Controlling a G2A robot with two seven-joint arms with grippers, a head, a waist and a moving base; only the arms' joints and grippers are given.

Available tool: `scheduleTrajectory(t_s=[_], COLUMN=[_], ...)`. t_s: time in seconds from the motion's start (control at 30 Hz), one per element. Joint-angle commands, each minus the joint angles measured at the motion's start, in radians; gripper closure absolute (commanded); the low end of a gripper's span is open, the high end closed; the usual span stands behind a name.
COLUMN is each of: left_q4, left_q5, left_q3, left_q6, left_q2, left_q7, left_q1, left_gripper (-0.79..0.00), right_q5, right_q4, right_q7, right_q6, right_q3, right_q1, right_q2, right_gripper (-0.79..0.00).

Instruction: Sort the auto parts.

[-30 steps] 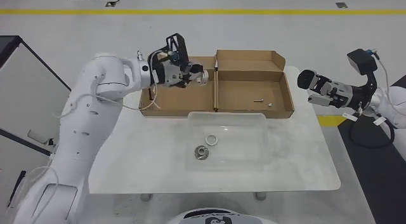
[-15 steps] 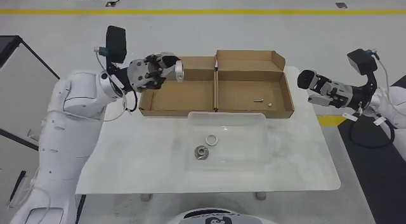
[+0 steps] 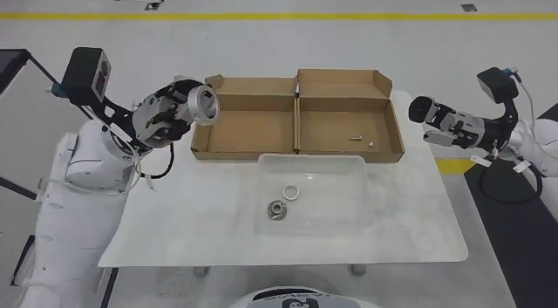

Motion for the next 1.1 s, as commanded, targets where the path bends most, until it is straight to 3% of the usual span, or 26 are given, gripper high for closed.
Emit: scheduleTrajectory(t_s=[0.0,0.27,0.5,0.73,1.07], left_q4=[0.0,-0.004,-0.085,-0.153,-0.144], left_q5=[0.0,-0.004,-0.186,-0.371,-0.509], left_q3=[0.0,0.003,0.063,0.049,-0.037], left_q6=[0.0,0.002,0.0,0.0,0.0], left_q2=[0.0,-0.001,-0.003,0.0,-0.003], left_q7=[0.0,0.004,0.051,0.023,-0.181], left_q1=[0.0,0.001,0.04,0.063,0.085], left_gripper=[0.0,0.0,0.0,0.0,0.0], right_q5=[0.0,0.0,0.0,0.0,0.0], right_q4=[0.0,0.0,0.0,0.0,0.0], right_q7=[0.0,0.0,0.0,0.0,0.0], right_q6=[0.0,0.0,0.0,0.0,0.0], right_q3=[0.0,0.0,0.0,0.0,0.0], right_q1=[0.0,0.0,0.0,0.0,0.0], right_q2=[0.0,0.0,0.0,0.0,0.0], right_gripper=[-0.785,-0.785,-0.785,-0.785,-0.785])
